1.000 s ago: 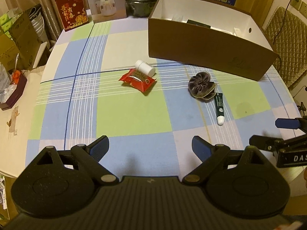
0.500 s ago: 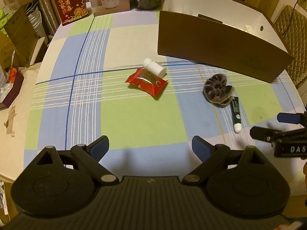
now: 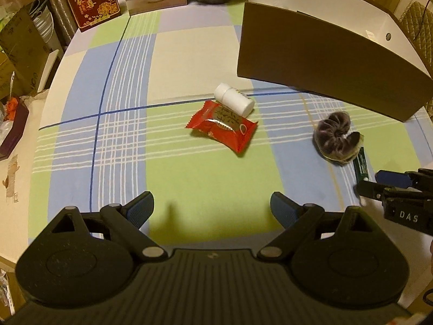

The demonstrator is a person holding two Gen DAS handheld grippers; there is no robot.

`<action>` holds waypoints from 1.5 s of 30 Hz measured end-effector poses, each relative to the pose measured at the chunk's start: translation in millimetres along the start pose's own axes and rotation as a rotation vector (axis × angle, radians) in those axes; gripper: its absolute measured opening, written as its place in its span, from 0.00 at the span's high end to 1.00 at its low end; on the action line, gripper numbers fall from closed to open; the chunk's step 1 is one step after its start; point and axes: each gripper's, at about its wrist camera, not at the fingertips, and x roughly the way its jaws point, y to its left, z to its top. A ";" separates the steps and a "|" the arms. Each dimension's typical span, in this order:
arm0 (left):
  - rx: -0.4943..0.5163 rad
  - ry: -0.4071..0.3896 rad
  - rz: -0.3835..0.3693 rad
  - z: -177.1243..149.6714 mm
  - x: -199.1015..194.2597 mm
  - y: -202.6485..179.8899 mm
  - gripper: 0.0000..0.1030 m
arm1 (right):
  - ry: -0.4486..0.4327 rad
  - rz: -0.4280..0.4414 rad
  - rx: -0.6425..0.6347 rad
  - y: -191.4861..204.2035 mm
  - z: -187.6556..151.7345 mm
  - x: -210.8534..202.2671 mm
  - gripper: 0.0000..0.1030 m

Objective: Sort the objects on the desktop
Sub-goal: 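Move the right gripper to the green tube and close on it, then grasp the red snack packet with the left gripper while the right lifts the green tube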

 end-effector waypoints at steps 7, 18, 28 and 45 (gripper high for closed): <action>0.003 -0.002 -0.018 12.3 15.9 1.4 0.12 | -0.030 -0.066 -0.038 -8.7 2.9 3.7 0.87; -0.054 -0.035 -0.044 40.6 45.4 4.4 0.12 | -0.058 -0.173 0.128 -65.6 9.1 -8.1 0.87; -0.066 -0.046 0.009 66.9 74.9 0.6 0.13 | -0.069 -0.204 0.136 -67.4 5.9 -11.2 0.87; -0.033 -0.026 -0.037 43.3 63.2 51.7 0.27 | -0.059 -0.237 0.116 -61.3 4.7 -9.2 0.87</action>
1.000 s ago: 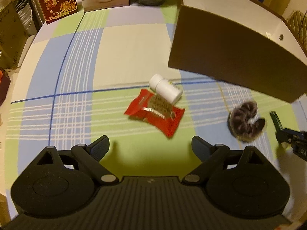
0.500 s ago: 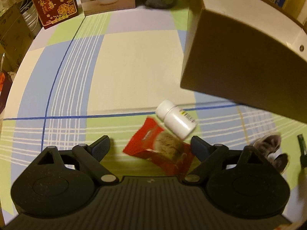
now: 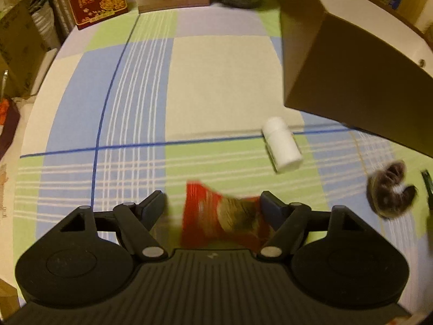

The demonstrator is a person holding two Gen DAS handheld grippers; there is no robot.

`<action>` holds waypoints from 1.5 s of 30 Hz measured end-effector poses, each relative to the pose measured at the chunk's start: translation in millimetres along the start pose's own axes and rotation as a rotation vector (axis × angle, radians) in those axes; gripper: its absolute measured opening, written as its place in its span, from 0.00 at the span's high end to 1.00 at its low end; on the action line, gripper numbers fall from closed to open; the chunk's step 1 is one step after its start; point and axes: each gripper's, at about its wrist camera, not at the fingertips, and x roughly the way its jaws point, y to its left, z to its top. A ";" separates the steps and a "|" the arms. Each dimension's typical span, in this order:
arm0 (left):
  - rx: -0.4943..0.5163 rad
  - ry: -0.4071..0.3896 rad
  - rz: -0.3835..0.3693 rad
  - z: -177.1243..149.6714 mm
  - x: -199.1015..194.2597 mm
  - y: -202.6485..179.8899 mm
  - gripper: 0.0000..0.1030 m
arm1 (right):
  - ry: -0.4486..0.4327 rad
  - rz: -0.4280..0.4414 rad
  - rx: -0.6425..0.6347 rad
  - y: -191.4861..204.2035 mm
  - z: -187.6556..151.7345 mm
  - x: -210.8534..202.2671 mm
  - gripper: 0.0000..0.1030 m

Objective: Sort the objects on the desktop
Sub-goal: 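Grasp the red snack packet with the left gripper while the right lifts the green tube, then carry the red packet with the left gripper while the right carries the tube over the box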

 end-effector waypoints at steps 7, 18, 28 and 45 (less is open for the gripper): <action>0.088 0.019 -0.038 -12.4 -15.3 4.3 0.23 | 0.001 -0.004 0.001 0.2 0.0 -0.8 0.87; 0.022 -0.010 -0.033 11.6 -3.3 -8.7 0.30 | 0.007 -0.012 -0.002 0.4 0.4 -0.8 0.87; 0.124 -0.026 -0.008 7.0 2.5 -19.4 0.61 | -0.001 -0.019 0.003 -0.3 1.6 0.8 0.85; 0.130 -0.022 -0.032 -22.9 -25.7 -28.5 0.78 | 0.047 0.100 -0.038 -6.3 0.3 -5.7 0.86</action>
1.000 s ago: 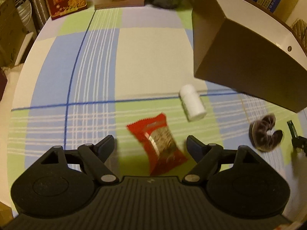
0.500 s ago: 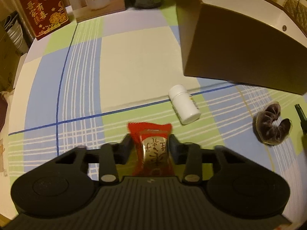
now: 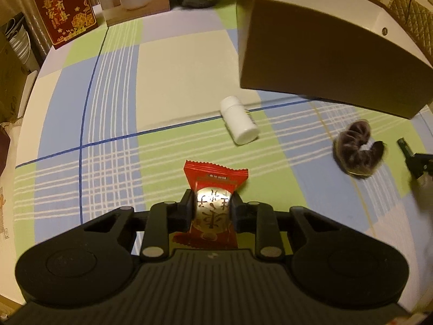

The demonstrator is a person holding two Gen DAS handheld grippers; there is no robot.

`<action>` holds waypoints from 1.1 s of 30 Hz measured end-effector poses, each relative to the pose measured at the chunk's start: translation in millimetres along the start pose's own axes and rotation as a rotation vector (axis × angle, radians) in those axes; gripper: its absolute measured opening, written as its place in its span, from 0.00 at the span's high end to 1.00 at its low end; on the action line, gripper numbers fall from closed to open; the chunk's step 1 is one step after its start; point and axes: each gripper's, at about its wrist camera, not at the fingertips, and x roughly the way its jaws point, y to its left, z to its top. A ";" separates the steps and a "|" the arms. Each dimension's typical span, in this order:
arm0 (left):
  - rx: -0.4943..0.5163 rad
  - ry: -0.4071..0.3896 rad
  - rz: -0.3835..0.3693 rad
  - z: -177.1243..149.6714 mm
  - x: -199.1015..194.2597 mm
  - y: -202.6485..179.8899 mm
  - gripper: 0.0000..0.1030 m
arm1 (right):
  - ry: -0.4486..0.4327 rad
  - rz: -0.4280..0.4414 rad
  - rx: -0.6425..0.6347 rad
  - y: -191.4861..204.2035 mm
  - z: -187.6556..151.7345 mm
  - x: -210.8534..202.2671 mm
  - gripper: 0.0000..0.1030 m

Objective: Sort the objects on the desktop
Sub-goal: 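Carry the red packet with the left gripper while the right carries the tube over the box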

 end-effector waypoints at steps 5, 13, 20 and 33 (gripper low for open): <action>-0.013 -0.042 -0.018 2.4 -24.3 -8.8 0.78 | -0.003 0.080 -0.006 3.4 -2.4 -18.8 0.86; 0.048 -0.155 -0.077 30.1 -64.0 -42.7 0.78 | -0.095 0.153 -0.021 6.2 16.1 -65.0 0.86; 0.133 -0.236 -0.142 74.0 -77.7 -85.5 0.78 | -0.198 0.177 -0.007 1.2 52.7 -89.9 0.86; 0.231 -0.231 -0.275 164.7 -44.4 -154.6 0.78 | -0.236 0.160 0.033 -35.3 132.3 -64.2 0.86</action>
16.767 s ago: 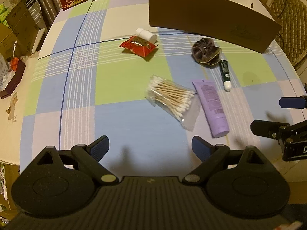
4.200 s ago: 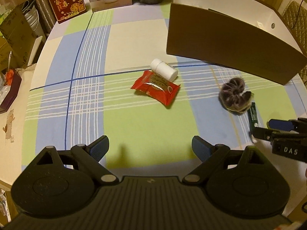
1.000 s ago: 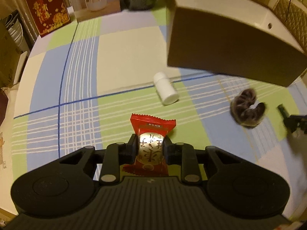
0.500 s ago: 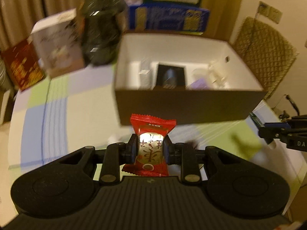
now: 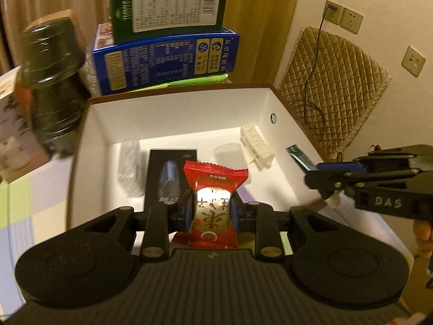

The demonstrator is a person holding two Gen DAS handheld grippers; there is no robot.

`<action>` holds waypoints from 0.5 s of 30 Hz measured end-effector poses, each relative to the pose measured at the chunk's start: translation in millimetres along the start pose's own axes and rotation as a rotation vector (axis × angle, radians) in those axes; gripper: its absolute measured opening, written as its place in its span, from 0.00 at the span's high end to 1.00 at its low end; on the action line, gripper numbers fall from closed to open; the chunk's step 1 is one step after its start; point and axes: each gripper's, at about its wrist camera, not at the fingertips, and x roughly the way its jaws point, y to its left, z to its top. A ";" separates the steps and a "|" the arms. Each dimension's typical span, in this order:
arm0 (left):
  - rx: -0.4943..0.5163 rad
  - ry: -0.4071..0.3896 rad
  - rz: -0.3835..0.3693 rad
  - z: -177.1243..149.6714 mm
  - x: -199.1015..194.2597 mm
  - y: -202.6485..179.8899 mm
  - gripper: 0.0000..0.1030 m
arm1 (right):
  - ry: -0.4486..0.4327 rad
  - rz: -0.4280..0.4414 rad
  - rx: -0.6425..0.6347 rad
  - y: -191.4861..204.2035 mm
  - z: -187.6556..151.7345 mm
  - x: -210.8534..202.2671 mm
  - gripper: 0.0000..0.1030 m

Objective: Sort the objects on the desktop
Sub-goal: 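Carry the red packet with the left gripper while the right carries the tube over the box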

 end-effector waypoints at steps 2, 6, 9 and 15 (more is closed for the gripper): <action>-0.001 0.008 -0.016 9.8 12.5 -1.8 0.78 | 0.010 -0.003 0.009 -7.7 9.4 12.8 0.86; 0.020 0.030 -0.019 27.0 39.9 -6.2 0.78 | 0.032 -0.025 0.008 -18.9 24.6 36.7 0.86; 0.029 0.047 -0.012 38.4 61.4 -5.3 0.78 | 0.047 -0.042 -0.002 -24.5 33.3 53.3 0.86; 0.029 0.085 0.005 56.0 96.8 2.7 0.78 | 0.066 -0.061 -0.003 -34.6 46.4 78.7 0.86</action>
